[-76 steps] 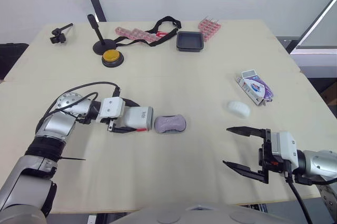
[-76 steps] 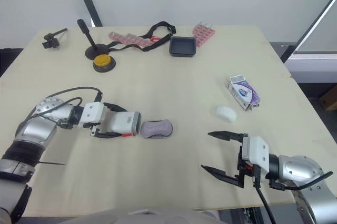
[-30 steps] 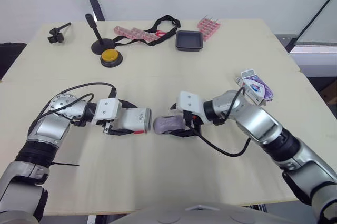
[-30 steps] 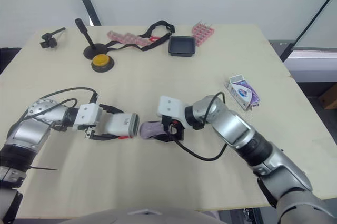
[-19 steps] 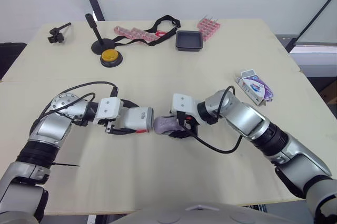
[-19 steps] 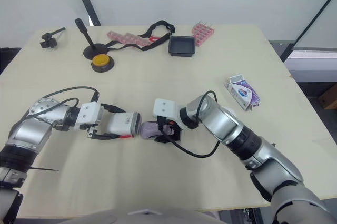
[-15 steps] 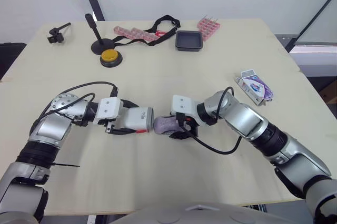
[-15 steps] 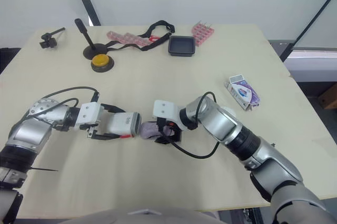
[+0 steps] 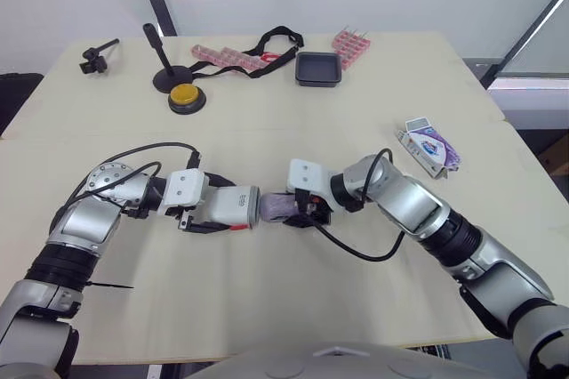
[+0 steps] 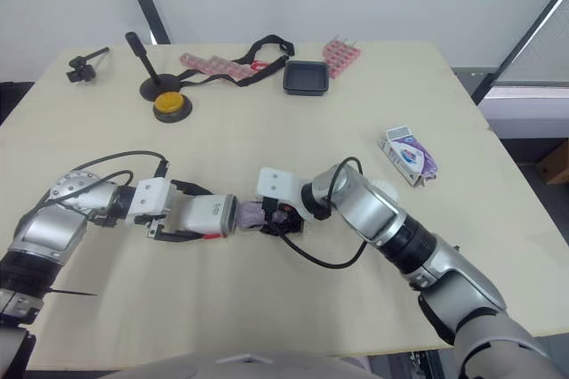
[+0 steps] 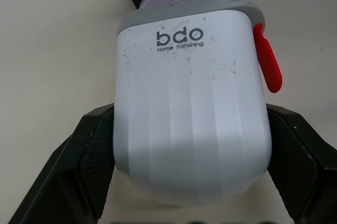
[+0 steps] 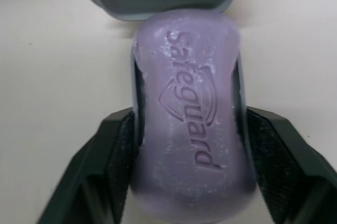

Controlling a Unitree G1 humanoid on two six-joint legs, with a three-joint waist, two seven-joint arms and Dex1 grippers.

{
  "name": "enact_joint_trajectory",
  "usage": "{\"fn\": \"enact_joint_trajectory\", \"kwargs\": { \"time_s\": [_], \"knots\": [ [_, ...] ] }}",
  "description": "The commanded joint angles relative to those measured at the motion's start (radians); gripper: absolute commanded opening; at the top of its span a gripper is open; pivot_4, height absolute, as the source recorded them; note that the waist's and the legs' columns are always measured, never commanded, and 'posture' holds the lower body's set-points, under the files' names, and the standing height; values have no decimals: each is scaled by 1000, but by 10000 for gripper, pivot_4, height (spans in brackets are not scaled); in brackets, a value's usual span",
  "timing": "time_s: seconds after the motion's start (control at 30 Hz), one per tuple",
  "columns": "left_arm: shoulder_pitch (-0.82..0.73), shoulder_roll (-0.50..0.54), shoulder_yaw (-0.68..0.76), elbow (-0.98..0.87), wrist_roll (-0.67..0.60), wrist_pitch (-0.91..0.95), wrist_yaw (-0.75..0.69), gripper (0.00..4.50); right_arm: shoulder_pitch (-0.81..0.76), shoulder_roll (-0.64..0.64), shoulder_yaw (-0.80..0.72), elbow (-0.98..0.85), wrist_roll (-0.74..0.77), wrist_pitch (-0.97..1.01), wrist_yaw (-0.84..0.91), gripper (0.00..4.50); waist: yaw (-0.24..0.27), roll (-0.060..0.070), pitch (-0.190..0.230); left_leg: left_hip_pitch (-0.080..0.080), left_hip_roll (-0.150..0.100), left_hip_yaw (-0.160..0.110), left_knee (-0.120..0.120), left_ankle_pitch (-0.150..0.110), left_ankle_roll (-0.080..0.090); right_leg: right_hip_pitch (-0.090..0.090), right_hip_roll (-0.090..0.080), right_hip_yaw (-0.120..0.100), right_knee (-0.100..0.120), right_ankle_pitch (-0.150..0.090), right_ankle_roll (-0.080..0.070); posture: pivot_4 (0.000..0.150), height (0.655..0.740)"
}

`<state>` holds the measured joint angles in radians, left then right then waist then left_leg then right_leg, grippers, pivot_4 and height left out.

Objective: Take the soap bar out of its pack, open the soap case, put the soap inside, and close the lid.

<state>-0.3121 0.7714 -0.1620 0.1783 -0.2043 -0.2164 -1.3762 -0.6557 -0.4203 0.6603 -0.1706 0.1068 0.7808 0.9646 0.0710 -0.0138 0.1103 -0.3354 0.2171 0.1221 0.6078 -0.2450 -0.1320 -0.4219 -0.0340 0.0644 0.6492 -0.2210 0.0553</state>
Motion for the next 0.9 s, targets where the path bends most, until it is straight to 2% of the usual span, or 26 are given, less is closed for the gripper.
{"fn": "enact_joint_trajectory", "kwargs": {
  "time_s": [0.03, 0.23, 0.5, 0.9],
  "knots": [
    [-3, 12, 20, -10, -7, -4, 1, 34675, 16, -27, 10, -14, -5, 1, 25, 25627, 3, 0, 0, 0, 0, 0, 0, 0, 0, 0, 0, 0, 0, 0, 0, 1500, 7291],
    [-9, 2, 15, 2, -3, -7, 5, 34675, 4, -55, -19, -35, 0, -2, 40, 25627, 6, 0, 0, 0, 0, 0, 0, 0, 0, 0, 0, 0, 0, 0, 0, 1500, 7291],
    [-60, -35, -7, 55, 5, -27, -6, 34675, -41, -174, -54, -100, 28, -5, 146, 25627, 7, 0, 0, 0, 0, 0, 0, 0, 0, 0, 0, 0, 0, 0, 0, 1500, 7291],
    [-106, -100, -42, 88, 17, -19, -4, 34675, -107, -126, -45, -49, -8, -7, 148, 25627, 7, 0, 0, -1, 1, 0, 0, 0, 0, 0, 1, 0, 1, 0, -1, 1500, 7291]
  ]
}}
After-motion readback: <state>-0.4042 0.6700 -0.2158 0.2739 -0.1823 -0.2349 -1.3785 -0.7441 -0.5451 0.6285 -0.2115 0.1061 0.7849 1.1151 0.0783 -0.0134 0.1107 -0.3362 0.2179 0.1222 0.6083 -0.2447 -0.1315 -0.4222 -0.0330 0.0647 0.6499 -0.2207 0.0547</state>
